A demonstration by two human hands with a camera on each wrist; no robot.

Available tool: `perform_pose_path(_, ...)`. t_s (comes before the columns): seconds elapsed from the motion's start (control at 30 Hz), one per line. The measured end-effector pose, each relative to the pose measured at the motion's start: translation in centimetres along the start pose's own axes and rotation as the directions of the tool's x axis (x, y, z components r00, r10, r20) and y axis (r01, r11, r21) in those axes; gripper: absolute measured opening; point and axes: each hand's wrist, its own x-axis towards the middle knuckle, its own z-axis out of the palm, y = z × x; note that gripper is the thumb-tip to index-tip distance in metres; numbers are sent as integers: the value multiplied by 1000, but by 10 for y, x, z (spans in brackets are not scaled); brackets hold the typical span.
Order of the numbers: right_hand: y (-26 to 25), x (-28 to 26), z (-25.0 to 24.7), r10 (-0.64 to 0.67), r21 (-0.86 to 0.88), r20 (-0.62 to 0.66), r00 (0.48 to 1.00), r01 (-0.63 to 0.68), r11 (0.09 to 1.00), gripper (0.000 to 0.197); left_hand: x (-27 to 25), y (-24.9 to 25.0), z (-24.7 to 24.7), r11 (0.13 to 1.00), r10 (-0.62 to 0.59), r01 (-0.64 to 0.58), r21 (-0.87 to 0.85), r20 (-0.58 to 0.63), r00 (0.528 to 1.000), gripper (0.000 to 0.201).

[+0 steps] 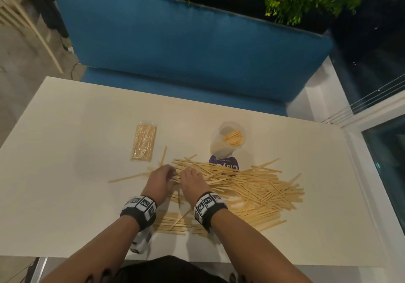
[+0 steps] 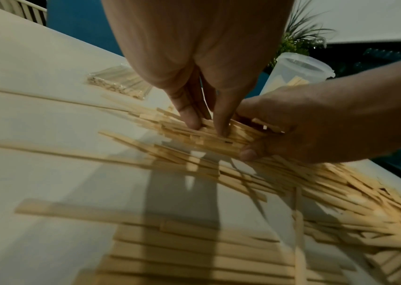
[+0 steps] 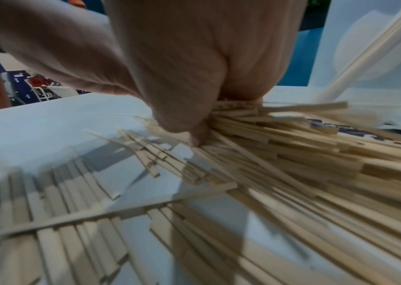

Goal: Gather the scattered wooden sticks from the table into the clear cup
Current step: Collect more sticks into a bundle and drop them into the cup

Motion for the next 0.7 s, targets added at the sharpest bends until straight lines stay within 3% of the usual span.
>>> perform_pose_path(0.1, 2, -2, -5, 12, 32, -11, 1000, -12, 999, 34, -3, 2, -8, 998, 58, -59, -28, -47, 997, 33)
perform_pose_path(0.23, 15, -3, -8, 36, 67, -11, 999, -35, 997, 38, -6, -1, -23, 987, 155, -145, 61, -198, 968, 31)
perform_pose_path(0.3, 24, -6, -12, 19, 85, -13, 1000, -18, 996, 41, -4, -1, -30, 994, 99, -81, 75, -287, 953, 27)
perform_pose_path(0.4, 32, -11, -20, -28, 167, -29, 999, 32, 985, 44, 2, 1, -34, 996, -80, 92, 20, -338, 938, 24)
perform_pose_path(0.5, 36, -12, -27, -51, 238, -43, 998, 60, 969, 44, 8, 8, -32, 980, -196, 193, -39, -264, 944, 35)
perform_pose_path(0.63, 37, -12, -28, -73, 265, -29, 997, 78, 961, 42, 14, 21, -21, 913, -346, 327, -244, -40, 937, 46)
perform_pose_path(0.7, 35, -12, -27, -64, 277, -8, 998, 64, 959, 38, 16, 26, -17, 895, -386, 364, -258, -41, 921, 43)
